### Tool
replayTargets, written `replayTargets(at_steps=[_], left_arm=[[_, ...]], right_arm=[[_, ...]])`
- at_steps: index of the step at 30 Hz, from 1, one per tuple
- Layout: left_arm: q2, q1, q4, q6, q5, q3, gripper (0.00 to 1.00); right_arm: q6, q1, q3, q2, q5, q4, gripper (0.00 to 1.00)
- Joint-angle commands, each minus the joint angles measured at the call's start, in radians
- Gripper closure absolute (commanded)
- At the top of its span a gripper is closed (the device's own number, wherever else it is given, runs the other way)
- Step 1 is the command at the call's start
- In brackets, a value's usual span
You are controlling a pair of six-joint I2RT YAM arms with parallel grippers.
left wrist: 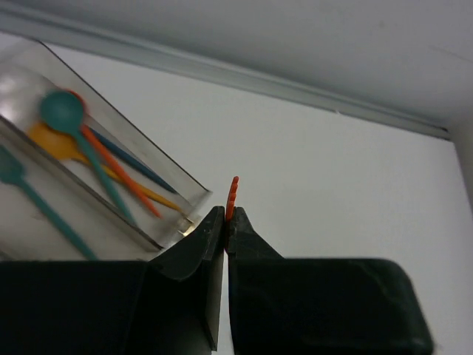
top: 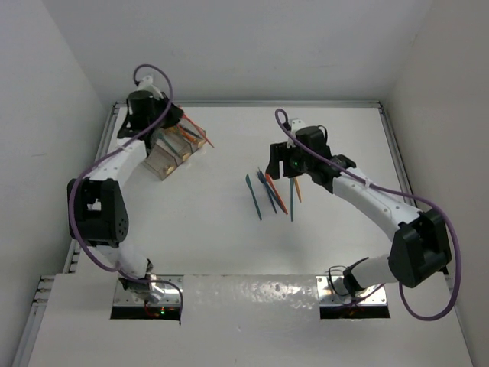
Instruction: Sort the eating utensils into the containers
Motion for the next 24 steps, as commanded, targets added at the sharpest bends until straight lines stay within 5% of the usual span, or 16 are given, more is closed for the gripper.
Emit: replayTargets(at_steps=[1,8,20,24], left_arm=[[0.006,0.078,-0.001,0.154,-0.068,0.101,1.00],[0.167,0.202,-0.125,0.280,-0.152,0.294,1.00],[0.399,0.236,-0.196,0.314,-0.174,0.441,1.00],[0.461,0.238,-0.207,0.286,-0.149,0.470,0.92]], right_arm=[[-0.027,0.005,-0.029,-0.064,0.070,-0.018,0.28],[-0.022,-0.006,-0.087,-0.101,0.070,-0.043,0.28],[-0.021,-0.024,-0.133,-0.126,0.122,-0.076,0.30],[-0.021,-0.038,-0.125,-0.103,0.152,-0.089,0.34]])
